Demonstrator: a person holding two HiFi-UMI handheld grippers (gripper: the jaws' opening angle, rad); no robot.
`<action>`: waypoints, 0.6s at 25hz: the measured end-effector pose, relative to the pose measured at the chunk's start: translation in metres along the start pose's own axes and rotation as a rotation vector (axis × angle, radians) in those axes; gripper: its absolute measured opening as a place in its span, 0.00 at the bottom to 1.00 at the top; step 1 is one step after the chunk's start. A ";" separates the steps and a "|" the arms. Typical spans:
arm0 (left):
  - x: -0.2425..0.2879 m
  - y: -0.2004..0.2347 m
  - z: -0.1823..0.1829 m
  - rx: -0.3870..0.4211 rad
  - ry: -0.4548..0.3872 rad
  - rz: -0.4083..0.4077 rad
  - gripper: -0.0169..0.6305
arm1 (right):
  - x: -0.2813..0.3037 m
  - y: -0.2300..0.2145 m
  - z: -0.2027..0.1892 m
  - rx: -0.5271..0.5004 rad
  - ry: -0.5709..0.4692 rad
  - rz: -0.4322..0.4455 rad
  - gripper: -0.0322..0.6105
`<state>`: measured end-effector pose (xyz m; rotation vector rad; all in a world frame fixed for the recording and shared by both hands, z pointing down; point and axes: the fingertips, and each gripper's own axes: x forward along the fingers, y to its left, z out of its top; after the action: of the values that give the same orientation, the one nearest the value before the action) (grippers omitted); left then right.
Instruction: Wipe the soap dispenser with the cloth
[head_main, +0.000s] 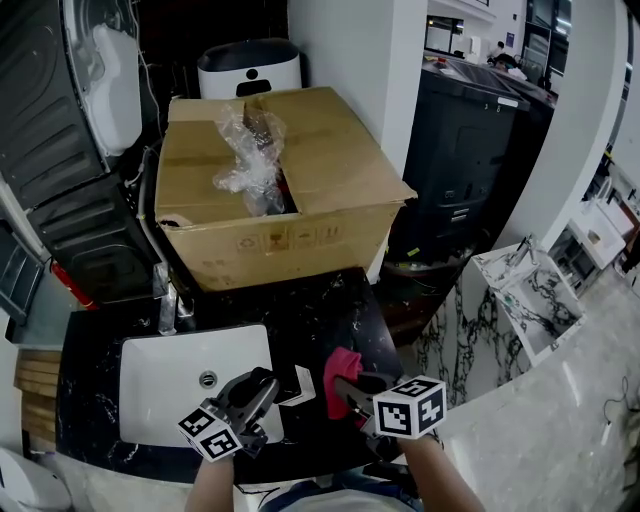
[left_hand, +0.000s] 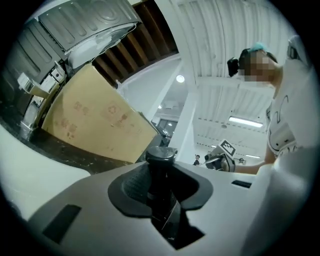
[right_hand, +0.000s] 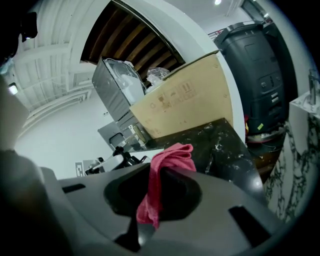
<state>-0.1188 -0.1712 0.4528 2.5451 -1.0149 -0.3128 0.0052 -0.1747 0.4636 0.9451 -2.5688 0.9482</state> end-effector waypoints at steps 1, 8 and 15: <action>-0.002 0.001 0.000 -0.003 -0.002 0.001 0.19 | 0.005 0.006 0.002 -0.012 0.005 0.018 0.13; -0.010 0.001 -0.003 0.002 -0.006 0.017 0.19 | 0.037 0.048 0.000 -0.080 0.056 0.133 0.13; -0.018 0.007 -0.004 -0.020 -0.023 0.045 0.19 | 0.046 0.031 -0.027 -0.155 0.172 0.027 0.13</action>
<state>-0.1346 -0.1618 0.4605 2.5026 -1.0705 -0.3392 -0.0502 -0.1617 0.4888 0.7545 -2.4742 0.7867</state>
